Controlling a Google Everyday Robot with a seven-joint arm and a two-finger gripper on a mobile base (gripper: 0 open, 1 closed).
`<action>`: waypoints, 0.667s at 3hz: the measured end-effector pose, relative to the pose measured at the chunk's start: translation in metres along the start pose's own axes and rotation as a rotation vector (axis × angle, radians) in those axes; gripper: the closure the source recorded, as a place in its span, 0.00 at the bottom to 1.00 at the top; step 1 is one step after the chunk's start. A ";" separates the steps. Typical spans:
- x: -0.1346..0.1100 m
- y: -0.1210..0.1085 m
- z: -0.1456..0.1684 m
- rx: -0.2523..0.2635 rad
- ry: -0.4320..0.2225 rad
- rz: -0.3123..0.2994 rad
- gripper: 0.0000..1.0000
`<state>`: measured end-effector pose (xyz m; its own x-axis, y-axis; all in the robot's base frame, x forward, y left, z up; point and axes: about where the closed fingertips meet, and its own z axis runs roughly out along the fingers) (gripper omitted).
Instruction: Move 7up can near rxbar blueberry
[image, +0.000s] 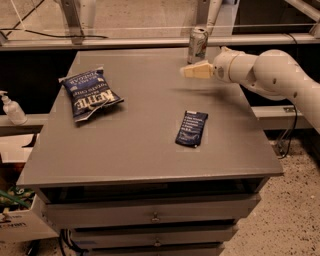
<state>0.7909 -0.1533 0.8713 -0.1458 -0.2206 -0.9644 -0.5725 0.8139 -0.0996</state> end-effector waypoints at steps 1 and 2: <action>-0.001 -0.014 0.021 0.035 -0.056 0.044 0.00; -0.007 -0.023 0.042 0.056 -0.098 0.069 0.00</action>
Offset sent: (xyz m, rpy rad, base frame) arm 0.0728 0.0040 0.0028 0.1480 -0.0881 -0.0939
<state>0.8388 -0.1485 0.8700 -0.1024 -0.1123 -0.9884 -0.5174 0.8546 -0.0436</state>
